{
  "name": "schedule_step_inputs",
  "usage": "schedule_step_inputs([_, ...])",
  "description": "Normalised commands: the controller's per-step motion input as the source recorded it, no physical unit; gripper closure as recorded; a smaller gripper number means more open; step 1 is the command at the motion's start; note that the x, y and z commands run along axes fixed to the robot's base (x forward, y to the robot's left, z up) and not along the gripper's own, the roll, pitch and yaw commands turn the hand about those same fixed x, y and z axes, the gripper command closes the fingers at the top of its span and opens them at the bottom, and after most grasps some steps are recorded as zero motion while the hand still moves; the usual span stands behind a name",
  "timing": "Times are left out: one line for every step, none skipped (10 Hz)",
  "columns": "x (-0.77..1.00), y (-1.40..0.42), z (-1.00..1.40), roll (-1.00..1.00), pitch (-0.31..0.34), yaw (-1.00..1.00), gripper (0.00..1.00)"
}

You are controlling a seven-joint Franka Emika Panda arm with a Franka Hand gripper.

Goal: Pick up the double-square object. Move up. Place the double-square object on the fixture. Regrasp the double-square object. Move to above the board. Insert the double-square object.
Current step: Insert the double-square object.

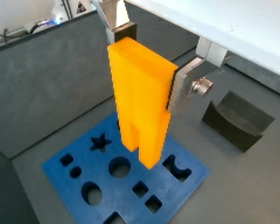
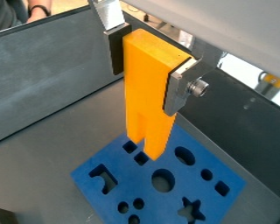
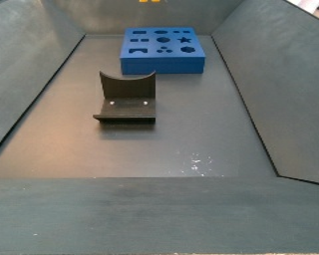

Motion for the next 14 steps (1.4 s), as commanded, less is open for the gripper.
schedule_step_inputs([1.0,-0.1,-0.19,-0.04,0.026,0.22,1.0])
schedule_step_inputs([1.0,-0.14,-0.18,-0.03,0.004,0.14,1.0])
schedule_step_inputs([1.0,-0.16,-0.23,-0.01,0.009,0.04,1.0])
schedule_step_inputs([1.0,-0.13,-0.25,0.0,0.011,0.03,1.0])
schedule_step_inputs([1.0,-0.07,-0.33,0.0,0.019,0.03,1.0])
schedule_step_inputs([1.0,0.0,-0.42,0.0,0.0,0.01,1.0])
schedule_step_inputs([0.93,0.0,-0.48,0.0,0.0,0.0,1.0])
schedule_step_inputs([0.85,0.0,-0.52,0.0,0.0,0.0,1.0])
schedule_step_inputs([0.76,0.0,-0.51,0.0,0.006,0.03,1.0])
schedule_step_inputs([0.33,0.0,-0.54,0.01,0.007,0.06,1.0])
schedule_step_inputs([-0.01,-0.01,-0.51,0.07,0.0,0.05,1.0])
schedule_step_inputs([-0.03,0.0,-0.45,0.07,0.0,0.05,1.0])
schedule_step_inputs([-0.04,0.0,-0.25,0.02,0.0,0.04,1.0])
schedule_step_inputs([0.0,0.03,0.0,0.0,0.0,0.0,1.0])
